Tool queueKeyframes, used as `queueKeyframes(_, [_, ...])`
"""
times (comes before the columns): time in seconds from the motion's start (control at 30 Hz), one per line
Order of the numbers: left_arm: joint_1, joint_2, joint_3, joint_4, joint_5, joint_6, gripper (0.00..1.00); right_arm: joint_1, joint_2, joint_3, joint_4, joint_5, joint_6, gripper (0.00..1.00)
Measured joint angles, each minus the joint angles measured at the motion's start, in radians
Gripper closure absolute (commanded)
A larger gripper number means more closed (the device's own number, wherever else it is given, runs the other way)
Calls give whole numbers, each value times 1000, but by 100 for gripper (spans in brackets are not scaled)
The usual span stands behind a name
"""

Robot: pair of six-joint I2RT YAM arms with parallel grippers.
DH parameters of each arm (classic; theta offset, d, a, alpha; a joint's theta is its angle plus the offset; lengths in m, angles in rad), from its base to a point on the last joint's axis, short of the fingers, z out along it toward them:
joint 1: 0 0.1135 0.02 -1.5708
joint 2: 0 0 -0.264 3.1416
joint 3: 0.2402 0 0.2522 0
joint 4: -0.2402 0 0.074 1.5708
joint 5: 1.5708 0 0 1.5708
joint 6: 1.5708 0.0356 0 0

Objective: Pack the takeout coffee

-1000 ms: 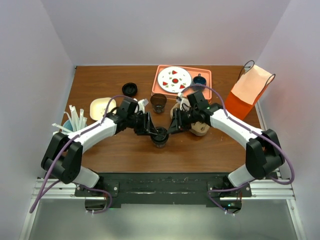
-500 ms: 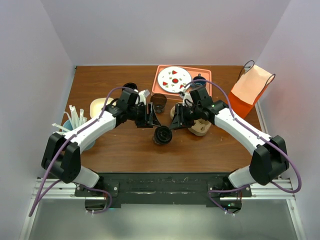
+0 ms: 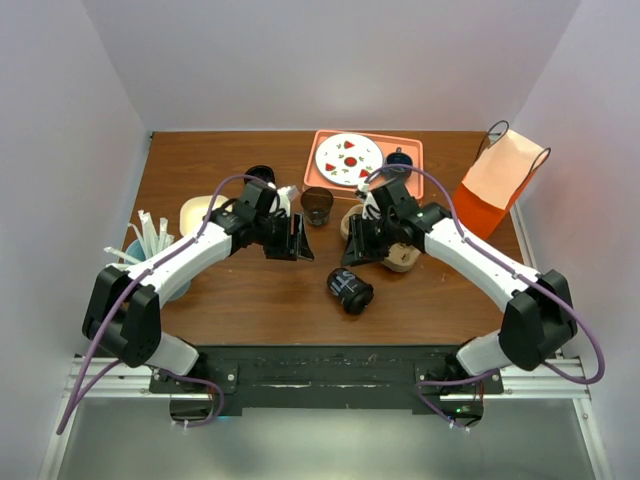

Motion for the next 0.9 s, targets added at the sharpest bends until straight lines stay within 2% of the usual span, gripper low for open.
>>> queueKeyframes(0.17, [-3,0,-5,-8,-27,68,36,1,-87,-54,-30,77,63,57])
queueKeyframes(0.23, [-5,0,-14,-6,-29,83,36,1,-175,-130,-13,101,116,57])
queueKeyframes(0.37, [-5,22,-27,13,-21,97,35,4,-344,-276,-13,151,256,49])
queueKeyframes(0.5, [-5,83,-26,47,-15,105,35,16,-421,-330,-34,234,377,47])
queueKeyframes(0.7, [-5,193,1,64,1,119,35,20,-407,-332,-29,340,457,47])
queueKeyframes(0.9, [-5,196,5,66,2,145,35,26,-283,-304,-23,425,490,49])
